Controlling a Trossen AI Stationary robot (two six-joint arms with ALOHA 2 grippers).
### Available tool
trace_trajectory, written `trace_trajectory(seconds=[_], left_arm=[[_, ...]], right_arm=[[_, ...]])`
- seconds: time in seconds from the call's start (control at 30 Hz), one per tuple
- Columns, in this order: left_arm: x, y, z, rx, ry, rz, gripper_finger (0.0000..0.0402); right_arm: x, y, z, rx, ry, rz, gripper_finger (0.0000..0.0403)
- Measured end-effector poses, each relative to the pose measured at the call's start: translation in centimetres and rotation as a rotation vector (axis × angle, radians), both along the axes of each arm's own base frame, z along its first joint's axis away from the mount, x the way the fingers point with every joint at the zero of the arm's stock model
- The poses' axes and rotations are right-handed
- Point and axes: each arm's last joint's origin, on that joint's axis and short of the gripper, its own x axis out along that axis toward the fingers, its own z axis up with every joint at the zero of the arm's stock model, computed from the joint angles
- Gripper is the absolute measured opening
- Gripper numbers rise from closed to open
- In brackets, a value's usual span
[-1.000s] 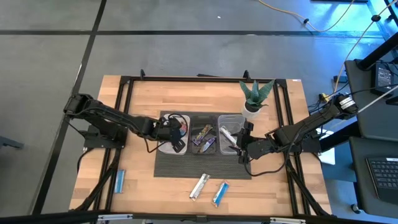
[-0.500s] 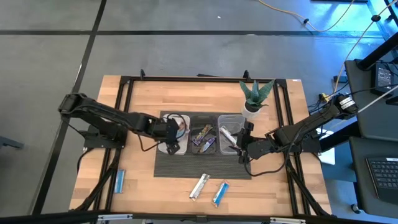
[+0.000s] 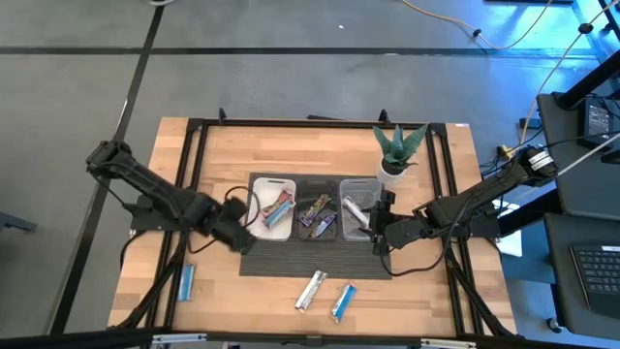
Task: Pick and place Granola Bars by type
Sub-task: Put the red granola bar into the white bin
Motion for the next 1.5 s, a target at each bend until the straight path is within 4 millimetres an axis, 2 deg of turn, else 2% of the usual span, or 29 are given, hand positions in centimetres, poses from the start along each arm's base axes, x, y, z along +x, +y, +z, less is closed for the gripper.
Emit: trace_trajectory(seconds=[0.2, 0.43, 0.57, 0.87, 1.23, 1.5], left_arm=[[-2.5, -3.2, -0.7, -0.031, 0.080, 0.183, 0.0180], [-4.8, -7.0, -2.5, -0.089, 0.243, 0.382, 0.0180], [-5.4, -8.5, -3.5, -0.078, 0.297, 0.377, 0.0180], [-5.1, -9.9, -6.3, 0.000, 0.421, 0.382, 0.0179], [-6.9, -12.2, -9.0, 0.065, 0.622, 0.352, 0.0176], [-6.8, -13.0, -11.2, 0.120, 0.653, 0.331, 0.0175]], right_arm=[[0.0, 0.0, 0.0, 0.004, -0.004, -0.002, 0.0248], [0.3, 0.2, 0.3, 0.031, -0.045, 0.003, 0.0248], [0.5, 0.3, 0.5, 0.046, -0.075, 0.004, 0.0248], [0.9, 0.5, 1.1, 0.078, -0.143, 0.007, 0.0248], [1.4, 0.7, 1.8, 0.074, -0.218, 0.036, 0.0248], [2.0, 0.9, 2.9, 0.025, -0.315, 0.097, 0.0248]])
